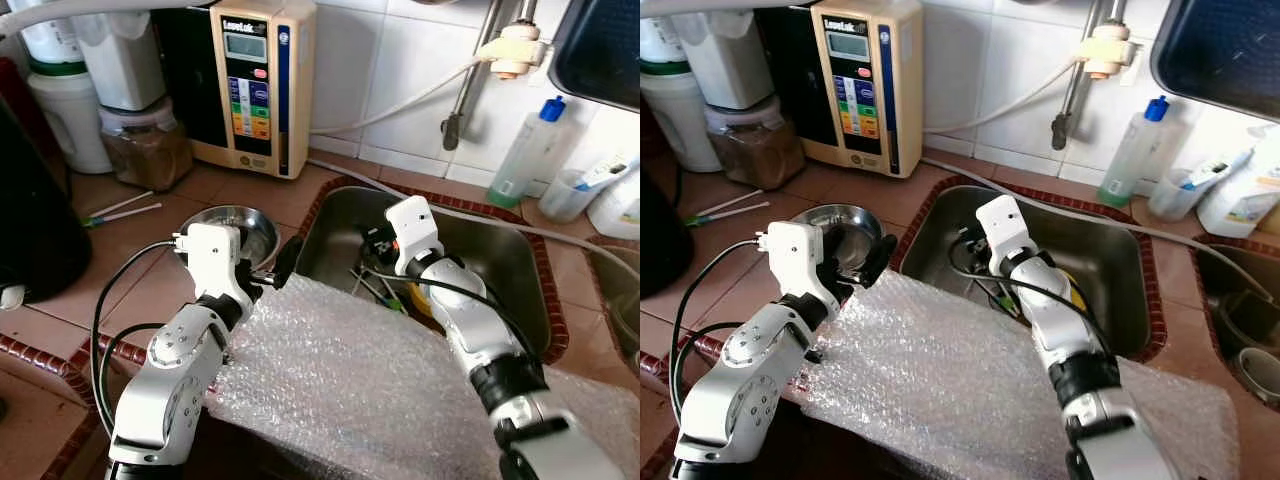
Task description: Kitchen organization
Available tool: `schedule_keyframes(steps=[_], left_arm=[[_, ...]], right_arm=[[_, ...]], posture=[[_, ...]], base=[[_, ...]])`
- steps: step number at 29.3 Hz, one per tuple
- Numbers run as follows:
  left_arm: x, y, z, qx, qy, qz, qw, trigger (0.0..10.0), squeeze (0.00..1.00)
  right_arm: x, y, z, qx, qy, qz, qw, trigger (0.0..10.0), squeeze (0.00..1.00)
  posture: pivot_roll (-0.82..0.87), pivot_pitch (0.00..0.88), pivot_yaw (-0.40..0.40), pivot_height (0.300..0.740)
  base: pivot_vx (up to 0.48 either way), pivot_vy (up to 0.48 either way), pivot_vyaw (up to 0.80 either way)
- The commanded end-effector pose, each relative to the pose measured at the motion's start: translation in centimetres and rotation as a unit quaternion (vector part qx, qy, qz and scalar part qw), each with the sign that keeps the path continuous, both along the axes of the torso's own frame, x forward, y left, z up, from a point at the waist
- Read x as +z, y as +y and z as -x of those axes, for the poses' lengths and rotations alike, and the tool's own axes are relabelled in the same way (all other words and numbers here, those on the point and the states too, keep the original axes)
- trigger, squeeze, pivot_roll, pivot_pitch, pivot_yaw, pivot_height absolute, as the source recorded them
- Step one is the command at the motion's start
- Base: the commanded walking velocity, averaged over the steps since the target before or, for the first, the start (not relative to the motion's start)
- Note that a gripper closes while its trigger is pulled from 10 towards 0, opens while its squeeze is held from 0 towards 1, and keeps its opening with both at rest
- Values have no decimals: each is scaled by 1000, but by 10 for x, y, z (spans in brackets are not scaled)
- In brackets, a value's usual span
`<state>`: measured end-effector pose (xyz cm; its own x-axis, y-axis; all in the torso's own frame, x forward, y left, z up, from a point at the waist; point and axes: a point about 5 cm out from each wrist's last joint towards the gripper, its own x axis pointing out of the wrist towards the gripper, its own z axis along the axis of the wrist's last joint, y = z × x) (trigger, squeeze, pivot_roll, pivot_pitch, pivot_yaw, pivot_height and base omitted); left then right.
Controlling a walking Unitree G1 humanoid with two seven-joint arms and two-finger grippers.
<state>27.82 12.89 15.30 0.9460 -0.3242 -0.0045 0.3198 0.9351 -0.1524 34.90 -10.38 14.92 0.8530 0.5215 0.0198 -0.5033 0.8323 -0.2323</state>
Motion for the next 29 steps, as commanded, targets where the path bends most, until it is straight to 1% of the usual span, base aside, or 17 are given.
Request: schedule_keyframes(steps=[1,2,4,7,9,10,11,12,14,15,16,19,20,22,24,25,29], left_arm=[[0,4,2,14,-1,-10,1000,10000,1000],[-4,9,4,23,7,-18,1000,10000,1000],[-10,14,4,39,23,-36,998,10000,1000],[-12,16,1,46,29,-24,998,10000,1000],[-15,19,-8,62,46,-28,997,10000,1000],[-15,19,-8,62,46,-28,997,10000,1000],[-17,21,-17,77,59,-22,995,10000,1000],[-18,21,-22,82,63,-27,994,10000,1000],[-19,21,-25,84,64,-31,994,10000,1000],[-19,20,-28,85,67,-26,994,10000,690],[-19,20,-32,90,73,-26,993,10000,0],[-19,19,-39,102,82,-23,991,10000,0],[-19,19,-39,102,82,-23,991,10000,0],[-19,18,-46,110,95,-17,989,10000,0],[-18,19,-49,119,103,2,988,10000,0],[-19,22,-52,130,111,1,985,10000,0],[-18,24,-55,135,109,1,985,10000,0]], right_arm=[[13,5,5,31,-9,-9,999,10000,416],[17,9,12,52,-11,-8,999,10000,20],[18,13,17,71,-17,6,997,10000,0],[16,16,21,87,-16,16,996,10000,0],[13,20,26,99,-11,15,995,10000,0],[13,20,26,99,-11,15,995,10000,0],[13,24,30,108,-5,12,994,10000,0],[14,25,33,112,-1,10,994,10000,0],[14,26,34,114,1,9,993,10000,0],[16,27,37,118,4,9,993,10000,0],[18,28,40,126,6,6,992,10000,0],[23,32,50,149,13,4,989,10000,0],[23,32,50,149,13,4,989,10000,0],[27,36,59,176,16,9,984,10000,0],[29,38,63,188,16,12,982,10000,0],[30,39,65,198,14,15,980,10000,0],[29,39,67,201,16,15,979,10000,0]], posture=[[86,0,-49,740],[85,0,-49,740],[84,0,-51,740],[84,0,-52,740],[81,0,-53,740],[81,0,-53,740],[77,0,-51,740],[68,0,-48,740],[67,0,-46,740],[61,0,-43,740],[55,0,-41,740],[48,0,-36,740],[48,0,-36,740],[42,0,-31,740],[38,0,-27,740],[37,0,-27,740],[34,0,-25,740]], base=[[0,0,0],[0,0,0],[0,0,0],[0,0,0],[0,0,0],[0,0,0],[0,0,0],[0,0,0],[0,0,0],[0,0,0],[0,0,0],[0,0,0],[0,0,0],[0,0,0],[0,0,0],[0,0,0],[0,0,0]])
